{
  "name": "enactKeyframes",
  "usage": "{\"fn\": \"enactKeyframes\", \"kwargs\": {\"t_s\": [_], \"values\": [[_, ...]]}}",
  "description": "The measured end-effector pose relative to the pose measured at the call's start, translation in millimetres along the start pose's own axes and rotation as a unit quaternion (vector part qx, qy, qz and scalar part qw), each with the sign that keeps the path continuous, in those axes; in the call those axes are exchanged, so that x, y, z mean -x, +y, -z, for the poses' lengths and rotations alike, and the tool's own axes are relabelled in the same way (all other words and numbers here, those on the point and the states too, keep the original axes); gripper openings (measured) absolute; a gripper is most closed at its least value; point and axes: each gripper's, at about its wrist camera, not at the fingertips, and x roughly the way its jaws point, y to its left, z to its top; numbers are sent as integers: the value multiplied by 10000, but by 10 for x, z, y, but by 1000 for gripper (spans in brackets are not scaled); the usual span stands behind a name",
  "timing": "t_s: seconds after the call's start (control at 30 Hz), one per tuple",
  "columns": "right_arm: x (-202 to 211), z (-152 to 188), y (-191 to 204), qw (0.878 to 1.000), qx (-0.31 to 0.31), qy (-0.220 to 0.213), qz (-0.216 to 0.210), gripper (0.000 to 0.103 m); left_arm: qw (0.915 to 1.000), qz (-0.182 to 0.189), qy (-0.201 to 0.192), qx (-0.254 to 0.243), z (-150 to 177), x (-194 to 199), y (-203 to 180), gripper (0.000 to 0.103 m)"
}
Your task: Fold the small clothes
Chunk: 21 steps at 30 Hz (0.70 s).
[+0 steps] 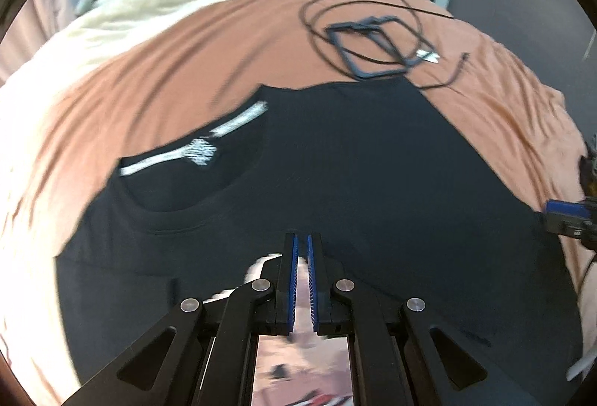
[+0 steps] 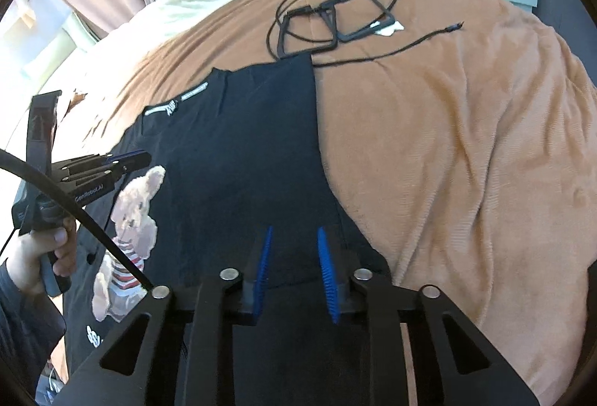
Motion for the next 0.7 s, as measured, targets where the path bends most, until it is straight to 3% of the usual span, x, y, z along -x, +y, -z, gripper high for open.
{"fn": "enactKeyframes", "kwargs": {"t_s": [0.3,0.5,0.6,0.7], "values": [[-267,-2,65,9986,43,125,514,19,9996,199,218,18,82,-382,-166,6],[-134,13,262,9964,207,121,816,20,9994,149,265,171,168,-159,-54,6],[41,79,359,9957,347,52,859,30,9991,201,233,291,282,62,13,6],[250,173,445,9956,471,-46,812,55,9991,154,232,324,431,327,73,6]]}}
